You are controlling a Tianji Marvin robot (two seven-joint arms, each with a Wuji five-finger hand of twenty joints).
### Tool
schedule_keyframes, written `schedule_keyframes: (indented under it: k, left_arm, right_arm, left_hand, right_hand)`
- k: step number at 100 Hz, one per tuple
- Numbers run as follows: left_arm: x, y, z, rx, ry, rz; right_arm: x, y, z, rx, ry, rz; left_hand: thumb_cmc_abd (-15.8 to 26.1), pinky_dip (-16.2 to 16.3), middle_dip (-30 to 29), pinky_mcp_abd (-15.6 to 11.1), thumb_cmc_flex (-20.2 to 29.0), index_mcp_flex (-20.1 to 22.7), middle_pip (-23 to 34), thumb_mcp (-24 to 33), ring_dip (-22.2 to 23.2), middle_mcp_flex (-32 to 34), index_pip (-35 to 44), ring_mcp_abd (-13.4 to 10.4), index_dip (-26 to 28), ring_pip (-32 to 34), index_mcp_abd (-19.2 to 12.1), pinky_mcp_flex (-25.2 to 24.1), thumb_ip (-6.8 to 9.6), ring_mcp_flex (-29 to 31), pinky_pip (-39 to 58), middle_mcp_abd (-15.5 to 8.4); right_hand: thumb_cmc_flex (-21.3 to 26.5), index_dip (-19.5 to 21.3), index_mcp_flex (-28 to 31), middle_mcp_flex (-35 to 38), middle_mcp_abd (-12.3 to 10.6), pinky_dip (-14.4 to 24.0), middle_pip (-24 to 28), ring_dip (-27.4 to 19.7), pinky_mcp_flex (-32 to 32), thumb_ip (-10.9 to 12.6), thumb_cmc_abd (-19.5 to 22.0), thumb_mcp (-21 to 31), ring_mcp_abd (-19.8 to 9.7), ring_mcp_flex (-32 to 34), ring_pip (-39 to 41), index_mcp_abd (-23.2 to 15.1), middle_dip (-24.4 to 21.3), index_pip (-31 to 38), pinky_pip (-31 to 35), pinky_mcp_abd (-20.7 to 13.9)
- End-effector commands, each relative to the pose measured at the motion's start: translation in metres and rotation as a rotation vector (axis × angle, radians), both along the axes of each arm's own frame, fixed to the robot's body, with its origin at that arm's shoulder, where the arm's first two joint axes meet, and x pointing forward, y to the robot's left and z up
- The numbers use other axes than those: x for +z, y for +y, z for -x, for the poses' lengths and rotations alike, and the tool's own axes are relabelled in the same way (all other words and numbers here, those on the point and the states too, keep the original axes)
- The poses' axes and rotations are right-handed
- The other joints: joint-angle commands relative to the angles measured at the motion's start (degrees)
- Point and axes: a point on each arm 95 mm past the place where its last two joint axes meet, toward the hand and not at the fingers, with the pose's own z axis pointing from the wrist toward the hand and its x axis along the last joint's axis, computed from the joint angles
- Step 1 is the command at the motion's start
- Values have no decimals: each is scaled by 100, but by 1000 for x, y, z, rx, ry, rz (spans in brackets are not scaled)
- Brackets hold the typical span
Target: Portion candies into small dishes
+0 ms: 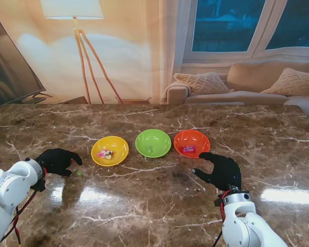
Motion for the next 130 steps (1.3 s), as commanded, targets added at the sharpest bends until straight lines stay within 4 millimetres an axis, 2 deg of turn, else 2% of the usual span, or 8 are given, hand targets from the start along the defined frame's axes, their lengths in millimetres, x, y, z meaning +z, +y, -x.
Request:
schedule_keyframes:
  k: [1, 33, 47, 86, 92, 98, 130]
  left_arm:
    - [-9, -1, 1, -7, 12, 8]
    - [-25, -3, -4, -7, 23, 15]
    - [-28, -3, -5, -16, 8, 8]
    - [-34, -6, -5, -16, -18, 18]
    - [-35, -6, -4, -16, -17, 16]
    - [-35, -5, -3, -17, -15, 12]
    - [-41, -3, -3, -34, 0, -6]
  right_arm:
    - [-6, -1, 3, -4, 28, 1]
    - [-7, -1, 3, -1, 34, 4]
    - [-7, -1, 3, 0, 34, 5]
    - [-7, -1, 2, 5, 39, 8]
    - [-7, -1, 2, 5, 39, 8]
    - [-7, -1, 2, 6, 39, 8]
    - [-7, -1, 2, 11, 42, 8]
  left_hand:
    - [-278, 149, 126, 18, -203, 4, 204, 193, 184, 42, 53, 10, 117, 308, -91, -2, 10, 107, 165, -141]
    - [-346, 162, 131, 13, -256, 91, 244, 310, 190, 73, 125, 24, 150, 367, -80, 11, -33, 129, 197, -138]
    - [-376, 167, 136, 5, -249, 337, 264, 321, 183, 85, 243, -16, 191, 387, 50, 46, -40, 153, 226, -166]
    - [-440, 137, 119, -2, -222, 732, 319, 322, 120, 151, 827, -45, 455, 427, -44, 108, -50, 212, 301, -206]
    - [-474, 117, 116, -2, -63, 783, 330, 100, 101, 161, 1088, -46, 555, 439, -137, 109, -263, 214, 316, -208]
    - [-490, 107, 114, -17, 85, 820, 330, -112, 94, 159, 1363, -47, 674, 440, -250, 113, -338, 214, 322, -219]
    - [-338, 88, 99, -26, 351, 816, 356, -347, 63, 204, 1523, -68, 659, 446, -316, 153, -258, 256, 342, -243]
  right_hand:
    - [47, -25, 51, 48, 10, 88, 14, 120, -21, 94, 13, -74, 52, 22, 27, -37, 55, 20, 96, 29]
    - [49, -23, 59, 51, 2, 87, 15, 119, -23, 88, 13, -60, 59, 17, 26, -44, 55, 25, 95, 27]
    - [49, -23, 65, 53, 15, 86, 16, 120, -25, 87, 12, -56, 59, 15, 26, -46, 56, 27, 94, 26]
    - [47, -22, 68, 54, 4, 86, 16, 120, -23, 84, 9, -55, 60, 20, 29, -51, 56, 29, 97, 30]
    - [50, -22, 68, 52, 5, 86, 14, 119, -24, 85, 10, -54, 67, 14, 27, -49, 55, 30, 97, 30]
    - [48, -22, 68, 55, 12, 86, 16, 119, -26, 84, 11, -55, 65, 14, 28, -37, 56, 30, 97, 29]
    - [51, -22, 73, 60, 8, 85, 19, 119, -22, 84, 12, -51, 68, 20, 30, -49, 57, 32, 100, 30]
